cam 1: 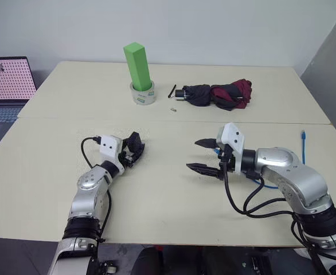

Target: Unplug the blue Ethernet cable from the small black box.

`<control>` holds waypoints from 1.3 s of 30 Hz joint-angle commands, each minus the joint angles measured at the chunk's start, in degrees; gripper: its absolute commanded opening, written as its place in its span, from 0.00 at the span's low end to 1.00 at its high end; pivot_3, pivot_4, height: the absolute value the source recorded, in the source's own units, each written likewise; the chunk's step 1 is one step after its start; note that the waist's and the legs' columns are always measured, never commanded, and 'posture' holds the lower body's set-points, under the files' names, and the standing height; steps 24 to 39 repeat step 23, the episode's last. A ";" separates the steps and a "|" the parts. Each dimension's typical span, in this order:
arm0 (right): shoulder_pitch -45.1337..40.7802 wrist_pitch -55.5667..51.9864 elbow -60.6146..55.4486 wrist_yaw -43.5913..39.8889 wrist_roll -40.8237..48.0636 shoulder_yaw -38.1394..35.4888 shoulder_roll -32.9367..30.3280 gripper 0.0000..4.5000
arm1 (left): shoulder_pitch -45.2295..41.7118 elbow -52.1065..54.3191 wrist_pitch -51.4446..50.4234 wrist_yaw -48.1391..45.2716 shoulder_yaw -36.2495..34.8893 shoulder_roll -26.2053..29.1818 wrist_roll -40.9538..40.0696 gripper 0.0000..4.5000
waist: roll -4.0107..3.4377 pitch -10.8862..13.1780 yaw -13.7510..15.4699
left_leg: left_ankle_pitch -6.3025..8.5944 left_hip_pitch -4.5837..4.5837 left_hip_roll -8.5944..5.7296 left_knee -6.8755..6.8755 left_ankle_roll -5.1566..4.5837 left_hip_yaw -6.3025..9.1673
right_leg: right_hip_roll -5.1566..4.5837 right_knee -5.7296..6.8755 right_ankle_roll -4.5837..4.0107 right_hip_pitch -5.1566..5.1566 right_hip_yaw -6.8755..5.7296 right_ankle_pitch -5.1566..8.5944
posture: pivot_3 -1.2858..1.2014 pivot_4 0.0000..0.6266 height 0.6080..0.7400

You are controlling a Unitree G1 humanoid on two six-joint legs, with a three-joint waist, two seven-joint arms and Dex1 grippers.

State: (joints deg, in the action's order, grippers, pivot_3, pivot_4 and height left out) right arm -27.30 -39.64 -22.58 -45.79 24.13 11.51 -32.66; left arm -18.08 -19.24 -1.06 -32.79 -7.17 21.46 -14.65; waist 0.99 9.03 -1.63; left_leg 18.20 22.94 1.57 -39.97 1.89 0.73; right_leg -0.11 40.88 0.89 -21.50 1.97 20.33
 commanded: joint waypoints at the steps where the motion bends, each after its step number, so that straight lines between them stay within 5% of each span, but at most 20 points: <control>1: 0.48 0.01 -3.24 0.52 0.14 -0.50 -0.13 0.90 | 3.92 5.78 -2.41 0.11 -0.43 1.87 0.40 0.92 | 0.00 0.00 -0.01 | 0.00 0.00 0.01 0.00 0.00 0.01 | 0.00 0.00 0.00 0.00 0.00 0.00 | 0.52 0.24 1.00; 9: 8.23 0.83 -5.88 3.07 -0.14 -5.87 -2.58 0.90 | 14.34 25.29 -11.59 -1.74 -0.24 10.50 1.91 0.92 | 0.02 -0.01 -0.03 | 0.01 0.00 0.01 0.05 -0.01 0.06 | 0.00 -0.03 0.00 0.04 -0.02 0.00 | 0.52 0.24 1.00; 18: 19.03 0.29 -7.26 2.82 2.55 -19.50 -8.32 0.90 | 16.85 35.91 -22.42 -8.94 -6.50 20.05 -6.61 0.92 | 0.01 0.00 0.08 | 0.10 -0.03 -0.01 0.07 -0.18 0.05 | -0.02 -0.06 0.00 0.11 -0.02 0.00 | 0.52 0.24 1.00; 39: 21.20 1.03 -6.18 2.57 2.90 -22.06 -9.92 0.90 | 16.39 37.86 -27.32 -11.31 -7.86 21.71 -10.81 0.92 | -0.01 0.00 0.09 | 0.11 -0.06 -0.02 0.07 -0.20 0.05 | -0.01 -0.05 0.00 0.12 -0.01 0.00 | 0.52 0.24 1.00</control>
